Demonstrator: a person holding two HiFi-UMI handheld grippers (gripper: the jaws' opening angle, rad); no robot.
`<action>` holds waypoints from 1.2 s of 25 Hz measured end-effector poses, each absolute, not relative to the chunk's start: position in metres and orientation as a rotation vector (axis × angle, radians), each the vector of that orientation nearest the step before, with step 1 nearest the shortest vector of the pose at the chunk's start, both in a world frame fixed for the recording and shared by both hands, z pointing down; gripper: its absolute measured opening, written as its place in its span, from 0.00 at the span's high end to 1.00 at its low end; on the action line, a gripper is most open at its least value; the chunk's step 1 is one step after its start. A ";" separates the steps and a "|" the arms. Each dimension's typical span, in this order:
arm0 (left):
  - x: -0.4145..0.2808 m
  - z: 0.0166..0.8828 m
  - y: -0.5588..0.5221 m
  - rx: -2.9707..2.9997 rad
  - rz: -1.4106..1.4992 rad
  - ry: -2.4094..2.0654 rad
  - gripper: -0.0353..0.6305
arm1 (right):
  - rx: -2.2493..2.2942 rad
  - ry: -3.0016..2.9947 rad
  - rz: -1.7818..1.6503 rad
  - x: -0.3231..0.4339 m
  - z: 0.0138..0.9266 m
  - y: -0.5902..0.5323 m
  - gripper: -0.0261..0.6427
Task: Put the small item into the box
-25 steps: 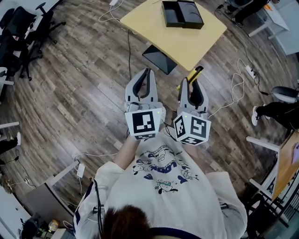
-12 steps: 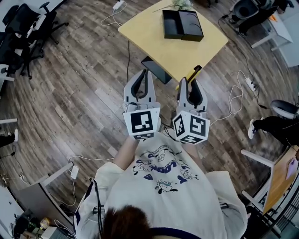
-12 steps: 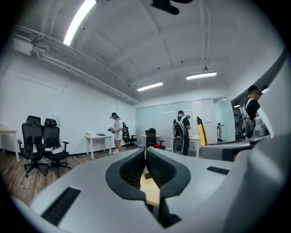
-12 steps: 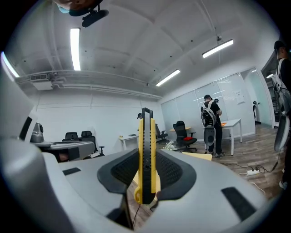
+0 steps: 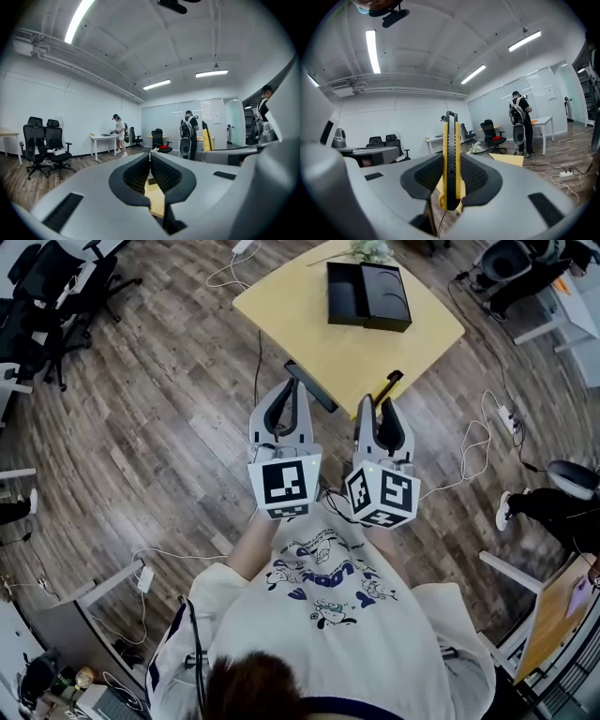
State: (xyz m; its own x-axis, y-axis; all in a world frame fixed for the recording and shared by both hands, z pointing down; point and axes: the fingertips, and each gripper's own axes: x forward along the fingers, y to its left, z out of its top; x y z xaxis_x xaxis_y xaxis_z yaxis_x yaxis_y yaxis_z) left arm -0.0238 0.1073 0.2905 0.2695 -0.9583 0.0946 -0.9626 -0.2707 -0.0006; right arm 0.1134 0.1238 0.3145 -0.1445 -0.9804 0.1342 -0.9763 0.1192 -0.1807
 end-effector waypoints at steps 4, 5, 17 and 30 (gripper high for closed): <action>-0.022 0.294 0.087 2.453 0.128 -1.858 0.91 | -2.043 2.340 -0.374 0.114 0.319 0.101 0.77; -0.022 0.295 0.081 2.452 0.129 -1.858 0.91 | -2.045 2.340 -0.377 0.115 0.320 0.095 0.77; -0.018 0.301 -0.024 2.479 0.143 -1.803 0.91 | -2.091 2.297 -0.412 0.119 0.327 -0.008 0.77; -0.031 0.309 -0.142 2.496 0.181 -1.712 0.91 | -2.204 2.218 -0.496 0.117 0.335 -0.124 0.77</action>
